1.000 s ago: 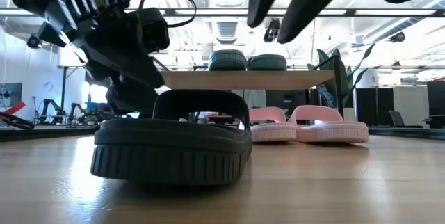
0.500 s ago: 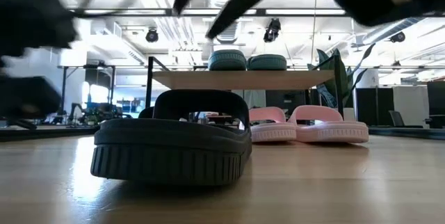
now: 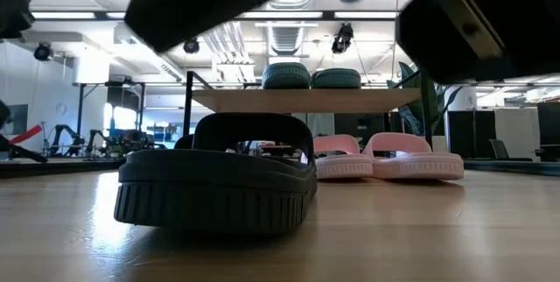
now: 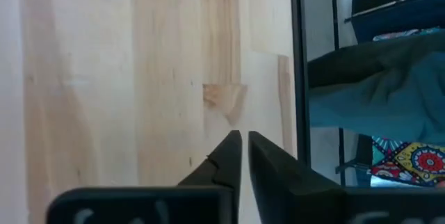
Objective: Pick and place slides into the shelf
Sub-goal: Prepare the black pair of slides
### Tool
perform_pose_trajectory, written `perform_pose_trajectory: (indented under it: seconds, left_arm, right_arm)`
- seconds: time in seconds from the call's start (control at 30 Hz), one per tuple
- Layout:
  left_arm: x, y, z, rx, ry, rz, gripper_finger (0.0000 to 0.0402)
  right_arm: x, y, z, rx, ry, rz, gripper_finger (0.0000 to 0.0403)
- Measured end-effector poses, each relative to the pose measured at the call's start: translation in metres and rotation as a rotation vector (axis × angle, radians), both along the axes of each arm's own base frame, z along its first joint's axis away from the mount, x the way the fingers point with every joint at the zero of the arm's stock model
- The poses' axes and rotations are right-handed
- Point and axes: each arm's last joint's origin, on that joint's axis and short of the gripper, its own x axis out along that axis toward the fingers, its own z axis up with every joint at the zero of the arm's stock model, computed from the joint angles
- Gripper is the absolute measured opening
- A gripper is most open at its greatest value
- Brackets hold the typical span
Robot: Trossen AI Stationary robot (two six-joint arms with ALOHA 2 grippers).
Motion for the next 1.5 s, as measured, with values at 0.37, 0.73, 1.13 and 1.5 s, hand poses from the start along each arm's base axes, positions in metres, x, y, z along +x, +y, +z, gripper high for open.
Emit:
perform_pose_trajectory:
  seconds: [0.37,0.73,1.13,1.5]
  left_arm:
    - [-0.001,-0.002,0.0,0.008,-0.009,0.005,0.0003]
    - [-0.003,0.001,-0.004,0.018,0.001,0.005,0.0003]
    - [-0.006,0.003,-0.009,0.031,0.013,0.006,0.0003]
    - [-0.006,0.003,-0.009,0.031,0.008,0.01,0.0003]
  right_arm:
    - [-0.005,0.0,-0.018,0.047,-0.009,-0.021,0.0009]
    - [-0.006,-0.013,-0.036,0.029,0.016,-0.041,0.0009]
    - [0.004,-0.039,-0.046,-0.035,0.047,-0.055,0.0009]
    - [0.014,-0.076,-0.051,-0.155,0.127,-0.099,0.0009]
